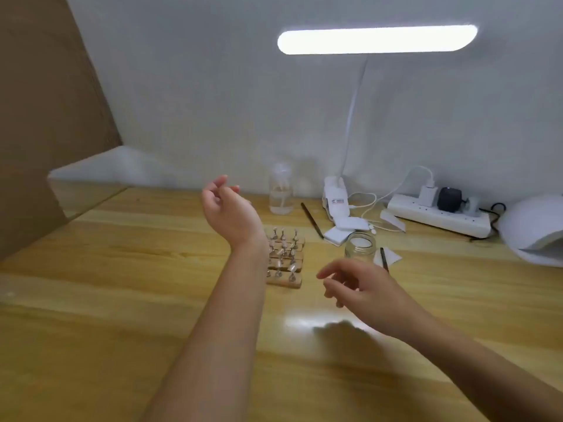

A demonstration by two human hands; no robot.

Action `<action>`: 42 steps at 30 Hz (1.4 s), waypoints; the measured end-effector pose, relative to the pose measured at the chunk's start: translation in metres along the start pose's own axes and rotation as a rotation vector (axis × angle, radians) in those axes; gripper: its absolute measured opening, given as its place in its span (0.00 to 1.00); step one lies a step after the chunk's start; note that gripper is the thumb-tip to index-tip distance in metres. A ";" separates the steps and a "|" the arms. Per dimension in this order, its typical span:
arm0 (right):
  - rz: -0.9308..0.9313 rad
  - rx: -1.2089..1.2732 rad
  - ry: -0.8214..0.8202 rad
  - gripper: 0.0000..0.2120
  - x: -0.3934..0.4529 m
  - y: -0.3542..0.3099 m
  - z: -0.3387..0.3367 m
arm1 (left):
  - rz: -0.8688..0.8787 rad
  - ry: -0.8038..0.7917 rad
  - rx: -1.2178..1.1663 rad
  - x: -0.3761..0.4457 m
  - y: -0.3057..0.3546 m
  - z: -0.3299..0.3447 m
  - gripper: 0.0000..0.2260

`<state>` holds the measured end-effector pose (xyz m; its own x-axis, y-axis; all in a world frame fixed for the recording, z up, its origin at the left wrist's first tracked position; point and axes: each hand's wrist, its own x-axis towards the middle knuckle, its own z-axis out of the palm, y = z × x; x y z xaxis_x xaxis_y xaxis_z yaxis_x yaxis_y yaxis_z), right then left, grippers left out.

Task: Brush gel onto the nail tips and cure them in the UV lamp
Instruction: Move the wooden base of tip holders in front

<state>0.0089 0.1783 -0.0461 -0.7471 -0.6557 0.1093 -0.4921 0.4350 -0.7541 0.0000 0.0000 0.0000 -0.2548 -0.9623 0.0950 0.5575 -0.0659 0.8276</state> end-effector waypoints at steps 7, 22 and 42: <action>0.003 -0.194 0.137 0.15 0.031 0.018 0.026 | 0.319 -0.319 0.397 0.064 -0.021 -0.053 0.16; -0.072 -0.313 0.206 0.15 0.049 0.020 0.045 | 0.281 -0.817 1.011 0.069 -0.051 -0.106 0.15; -0.018 -0.615 -0.119 0.19 -0.018 0.017 -0.010 | 0.172 -1.460 0.892 -0.019 -0.042 -0.076 0.22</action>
<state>0.0090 0.2037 -0.0543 -0.6988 -0.7151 0.0185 -0.6977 0.6757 -0.2380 0.0414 0.0007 -0.0783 -0.9782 0.1092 0.1764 0.2047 0.6466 0.7349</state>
